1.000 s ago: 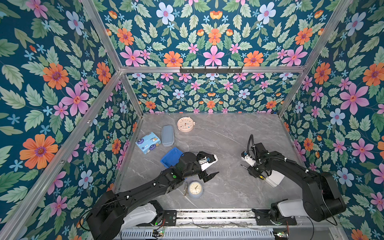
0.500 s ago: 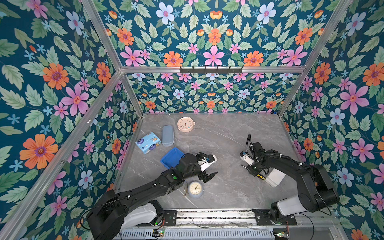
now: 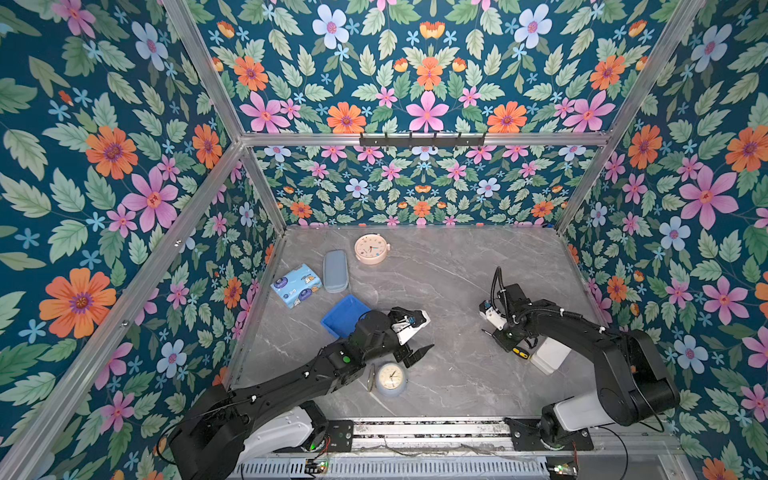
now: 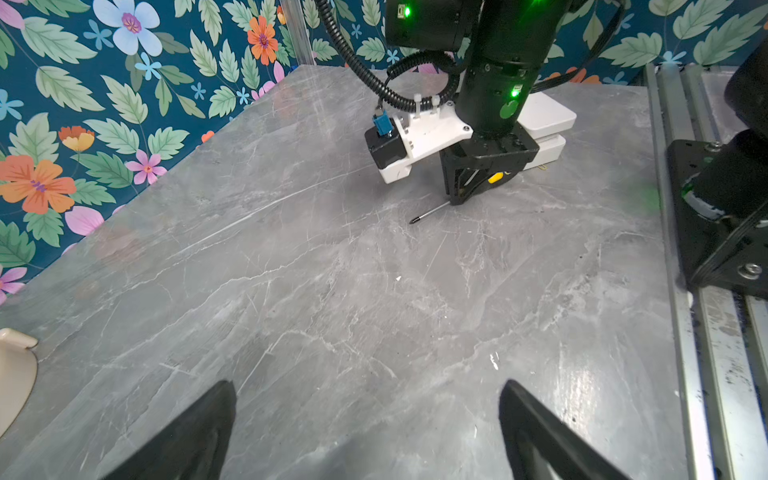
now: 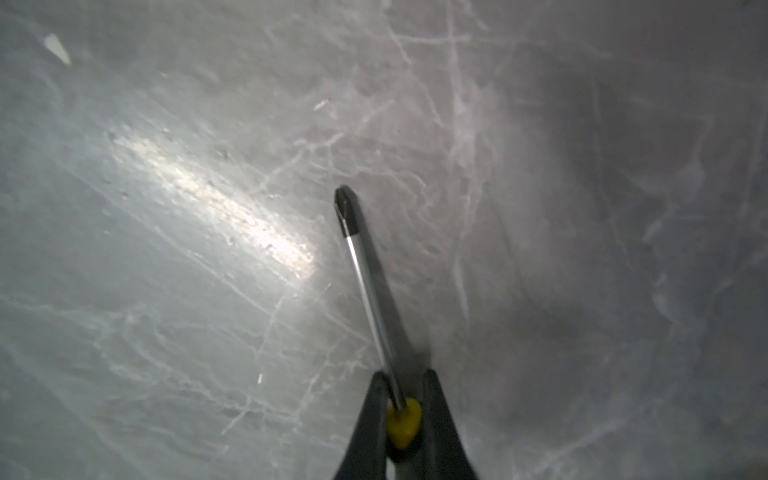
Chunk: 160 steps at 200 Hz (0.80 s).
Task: Put the screwdriver in the bin
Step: 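Close the right gripper on the yellow-and-black screwdriver handle and lift it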
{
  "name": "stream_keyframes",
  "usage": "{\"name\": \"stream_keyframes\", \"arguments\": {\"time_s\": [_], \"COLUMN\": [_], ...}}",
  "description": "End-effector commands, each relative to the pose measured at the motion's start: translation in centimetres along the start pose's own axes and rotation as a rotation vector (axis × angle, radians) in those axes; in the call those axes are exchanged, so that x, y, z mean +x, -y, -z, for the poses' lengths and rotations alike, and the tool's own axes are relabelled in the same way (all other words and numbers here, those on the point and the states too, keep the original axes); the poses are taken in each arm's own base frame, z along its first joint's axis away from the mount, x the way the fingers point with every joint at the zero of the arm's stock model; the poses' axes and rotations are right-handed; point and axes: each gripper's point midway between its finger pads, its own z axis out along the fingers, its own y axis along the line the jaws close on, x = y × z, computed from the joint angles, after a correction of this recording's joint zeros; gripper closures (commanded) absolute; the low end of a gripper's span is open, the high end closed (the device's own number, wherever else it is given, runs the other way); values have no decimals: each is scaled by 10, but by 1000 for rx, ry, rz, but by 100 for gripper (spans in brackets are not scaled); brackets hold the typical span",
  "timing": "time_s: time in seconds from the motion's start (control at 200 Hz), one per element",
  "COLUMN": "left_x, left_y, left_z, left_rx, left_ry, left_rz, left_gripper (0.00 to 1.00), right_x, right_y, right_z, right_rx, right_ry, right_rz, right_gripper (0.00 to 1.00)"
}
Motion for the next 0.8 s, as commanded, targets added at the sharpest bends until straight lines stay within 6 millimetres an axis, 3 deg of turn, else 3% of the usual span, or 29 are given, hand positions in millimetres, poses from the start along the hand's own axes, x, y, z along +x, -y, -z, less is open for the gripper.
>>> {"name": "stream_keyframes", "arguments": {"time_s": [0.0, 0.43, 0.59, 0.735, 0.795], "left_x": [-11, -12, -9, -8, -7], "left_y": [-6, -8, -7, -7, -7], "left_z": [0, 1, 2, 3, 2], "left_rx": [-28, -41, -40, -43, -42], "left_ry": [45, 57, 52, 51, 48], "left_rz": [9, 33, 43, 46, 47], "left_gripper": [0, 0, 0, 0, 0], "right_x": [3, -4, -10, 9, 15], "right_y": [4, 8, 17, 24, 20], "right_z": [4, 7, 20, 26, 27], "right_rx": [27, 38, 91, 131, 117], "right_ry": [-3, 5, 67, -8, -46], "right_rz": [-1, -48, -140, -286, -282], "right_gripper": [100, 100, 61, 54, 44]}}
